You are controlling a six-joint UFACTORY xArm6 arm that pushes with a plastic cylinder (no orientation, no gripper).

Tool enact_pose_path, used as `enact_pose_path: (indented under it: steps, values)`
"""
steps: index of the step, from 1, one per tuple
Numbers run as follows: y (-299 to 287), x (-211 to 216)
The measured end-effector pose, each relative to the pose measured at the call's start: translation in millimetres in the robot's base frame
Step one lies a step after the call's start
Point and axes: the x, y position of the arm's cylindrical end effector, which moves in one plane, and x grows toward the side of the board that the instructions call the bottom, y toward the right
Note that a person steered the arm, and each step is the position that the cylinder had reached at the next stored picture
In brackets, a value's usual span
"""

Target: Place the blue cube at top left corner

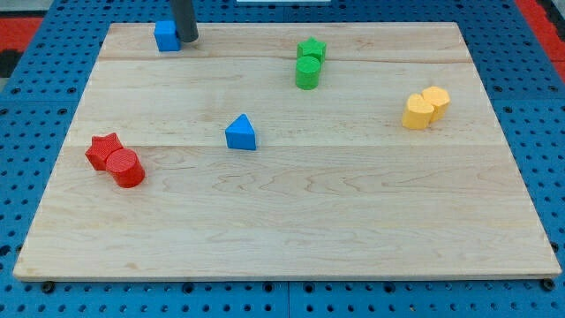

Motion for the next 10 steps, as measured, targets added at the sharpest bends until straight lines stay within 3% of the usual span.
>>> enact_pose_path:
  steps: [2,4,5,8,10]
  values:
    - [0,36]
    - [3,4]
    - [-22,-10]
    - [-29,34]
    - [-47,8]
